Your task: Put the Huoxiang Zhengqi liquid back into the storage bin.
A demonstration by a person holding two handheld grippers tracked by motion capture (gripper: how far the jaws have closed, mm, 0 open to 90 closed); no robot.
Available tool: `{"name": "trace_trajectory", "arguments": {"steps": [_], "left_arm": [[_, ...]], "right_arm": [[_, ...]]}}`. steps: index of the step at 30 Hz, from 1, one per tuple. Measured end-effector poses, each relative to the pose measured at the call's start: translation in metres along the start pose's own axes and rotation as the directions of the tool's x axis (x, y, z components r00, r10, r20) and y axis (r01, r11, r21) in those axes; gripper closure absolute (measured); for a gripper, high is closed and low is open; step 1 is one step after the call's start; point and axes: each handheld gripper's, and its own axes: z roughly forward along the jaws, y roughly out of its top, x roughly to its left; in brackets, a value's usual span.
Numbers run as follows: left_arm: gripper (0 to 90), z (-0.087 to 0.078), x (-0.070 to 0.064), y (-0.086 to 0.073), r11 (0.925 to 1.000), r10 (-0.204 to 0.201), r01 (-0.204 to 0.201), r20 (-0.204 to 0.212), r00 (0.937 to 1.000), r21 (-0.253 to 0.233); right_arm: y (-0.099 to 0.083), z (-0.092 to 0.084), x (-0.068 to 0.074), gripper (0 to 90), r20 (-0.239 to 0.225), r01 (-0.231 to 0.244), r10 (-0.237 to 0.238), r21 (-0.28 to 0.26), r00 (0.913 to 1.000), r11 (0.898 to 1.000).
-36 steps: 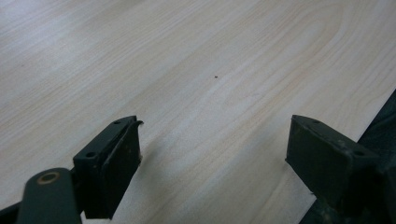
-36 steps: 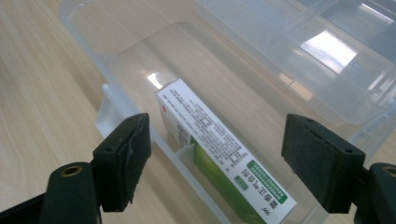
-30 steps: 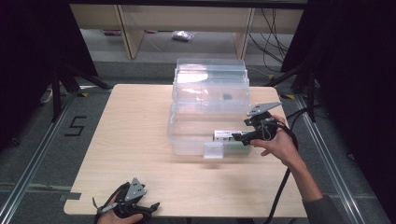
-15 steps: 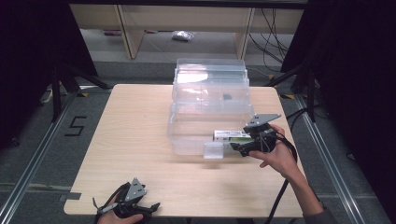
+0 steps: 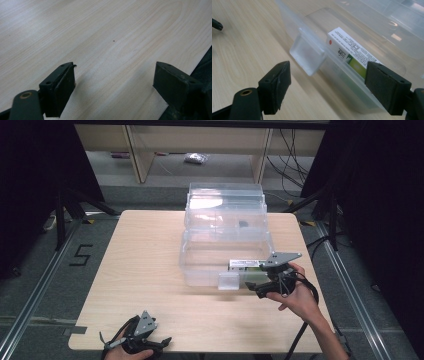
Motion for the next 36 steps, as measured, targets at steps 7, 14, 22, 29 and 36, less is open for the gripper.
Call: {"name": "trace_trajectory", "arguments": {"steps": [7,14,22,29,36], "left_arm": [[17.1,0.001,-0.002,0.000,0.9996,-0.024,0.024,-0.005,0.9997,-0.012],[17.1,-0.001,0.001,0.001,0.9996,0.020,-0.019,-0.002,0.9998,0.020],[17.1,0.001,-0.002,0.000,0.9994,-0.031,0.031,-0.012,0.9995,-0.013],[17.1,0.001,-0.002,0.000,0.9995,-0.028,0.028,-0.011,0.9996,-0.014],[17.1,-0.001,-0.002,0.001,0.9999,-0.011,0.011,-0.012,0.9999,-0.010]], "right_arm": [[-0.008,-0.005,0.008,21.9,-0.011,0.015,-0.015,-0.010,0.9998,1.000],[-0.022,-0.006,0.015,22.1,-0.019,0.004,-0.005,-0.019,0.9998,1.000],[-0.038,-0.006,0.022,23.3,-0.034,0.000,-0.002,-0.038,0.9994,0.999],[-0.049,0.001,0.027,23.5,-0.044,0.002,-0.003,-0.024,0.9990,1.000],[-0.056,0.001,0.029,23.4,-0.043,-0.021,0.021,-0.015,0.9989,1.000]]}}
